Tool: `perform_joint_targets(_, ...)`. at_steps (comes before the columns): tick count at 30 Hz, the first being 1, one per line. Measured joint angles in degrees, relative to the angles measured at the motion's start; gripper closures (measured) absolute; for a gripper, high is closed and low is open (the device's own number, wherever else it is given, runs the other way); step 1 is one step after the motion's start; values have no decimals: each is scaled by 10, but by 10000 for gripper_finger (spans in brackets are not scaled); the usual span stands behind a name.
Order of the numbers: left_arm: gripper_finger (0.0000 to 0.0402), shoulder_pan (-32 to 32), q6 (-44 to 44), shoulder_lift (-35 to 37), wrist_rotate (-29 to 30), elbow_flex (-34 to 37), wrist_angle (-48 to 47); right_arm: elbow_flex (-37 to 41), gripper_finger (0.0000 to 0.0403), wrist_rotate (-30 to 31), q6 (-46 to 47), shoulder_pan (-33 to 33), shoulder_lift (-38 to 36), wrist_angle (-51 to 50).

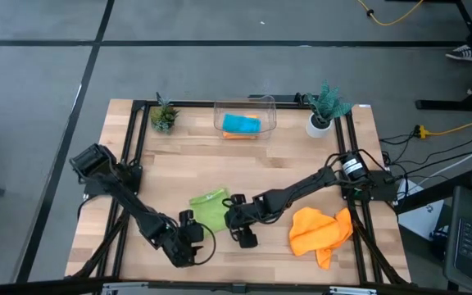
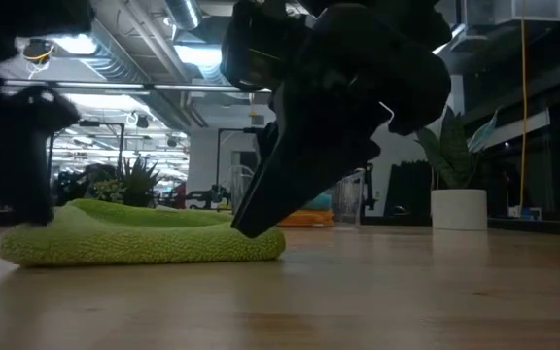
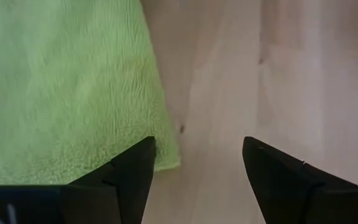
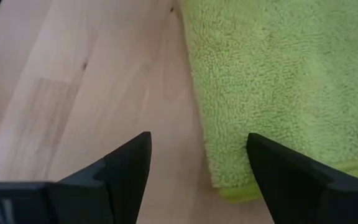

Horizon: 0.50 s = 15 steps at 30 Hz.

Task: Fold microfiber towels
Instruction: Fold the green towel

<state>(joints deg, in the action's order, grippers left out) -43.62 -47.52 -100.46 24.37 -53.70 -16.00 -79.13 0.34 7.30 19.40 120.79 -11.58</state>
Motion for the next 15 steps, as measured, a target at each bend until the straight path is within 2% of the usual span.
perform_joint_targets(5,165,8,-6,-24,-1,0,1,0,137,0,0,3,0,-6)
perform_joint_targets(15,169,15,-14,-22,-4,-4,0,0,137,16,1,7,0,-7)
